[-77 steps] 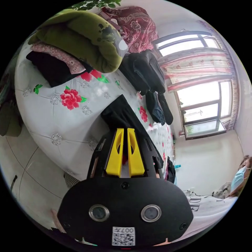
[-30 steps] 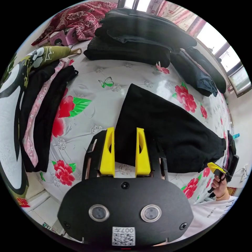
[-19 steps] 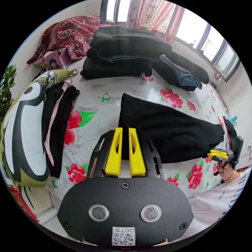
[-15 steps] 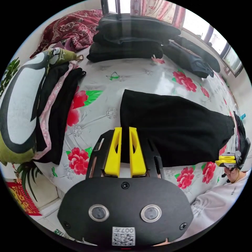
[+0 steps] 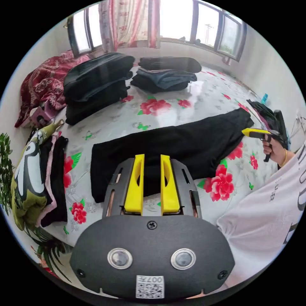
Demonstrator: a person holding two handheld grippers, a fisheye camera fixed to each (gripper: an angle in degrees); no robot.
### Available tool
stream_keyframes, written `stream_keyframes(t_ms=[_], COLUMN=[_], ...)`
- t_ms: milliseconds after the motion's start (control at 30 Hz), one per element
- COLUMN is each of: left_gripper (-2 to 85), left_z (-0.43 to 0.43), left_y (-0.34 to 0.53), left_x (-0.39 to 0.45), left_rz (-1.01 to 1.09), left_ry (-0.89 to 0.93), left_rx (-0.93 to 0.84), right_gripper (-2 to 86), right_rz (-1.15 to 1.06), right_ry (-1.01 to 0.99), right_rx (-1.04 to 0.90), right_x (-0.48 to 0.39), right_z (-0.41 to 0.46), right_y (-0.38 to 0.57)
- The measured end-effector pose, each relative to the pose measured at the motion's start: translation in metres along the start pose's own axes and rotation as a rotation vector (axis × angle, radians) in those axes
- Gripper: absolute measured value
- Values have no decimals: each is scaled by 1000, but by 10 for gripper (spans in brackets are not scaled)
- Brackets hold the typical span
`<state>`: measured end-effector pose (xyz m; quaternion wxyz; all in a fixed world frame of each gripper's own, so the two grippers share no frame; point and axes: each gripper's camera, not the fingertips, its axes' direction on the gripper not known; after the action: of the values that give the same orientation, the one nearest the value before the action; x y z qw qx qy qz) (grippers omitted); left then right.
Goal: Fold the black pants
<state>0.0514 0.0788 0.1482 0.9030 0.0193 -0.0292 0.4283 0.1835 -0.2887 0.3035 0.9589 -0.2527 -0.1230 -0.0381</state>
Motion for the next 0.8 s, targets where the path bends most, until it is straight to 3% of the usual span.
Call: stream_keyframes(t_ms=[133, 300, 533, 700, 800], left_gripper=[87, 51, -7, -9, -10], left_z=[31, 81, 74, 40, 38], left_y=[-21, -35, -48, -48, -47], left_x=[97, 130, 105, 90, 87], left_rz=[296, 333, 255, 254, 270], left_ry=[136, 22, 136, 178, 175], left_rx=[-63, -248, -243, -152, -146], right_gripper=[56, 60, 10, 6, 23], right_rz=[355, 560, 590, 507, 534], right_ry=[237, 304, 245, 227, 177], right_rx=[143, 202, 242, 402, 324], right_x=[97, 172, 192, 175, 187], right_z=[-45, -60, -60, -106, -97], right_y=[6, 1, 4, 30, 32])
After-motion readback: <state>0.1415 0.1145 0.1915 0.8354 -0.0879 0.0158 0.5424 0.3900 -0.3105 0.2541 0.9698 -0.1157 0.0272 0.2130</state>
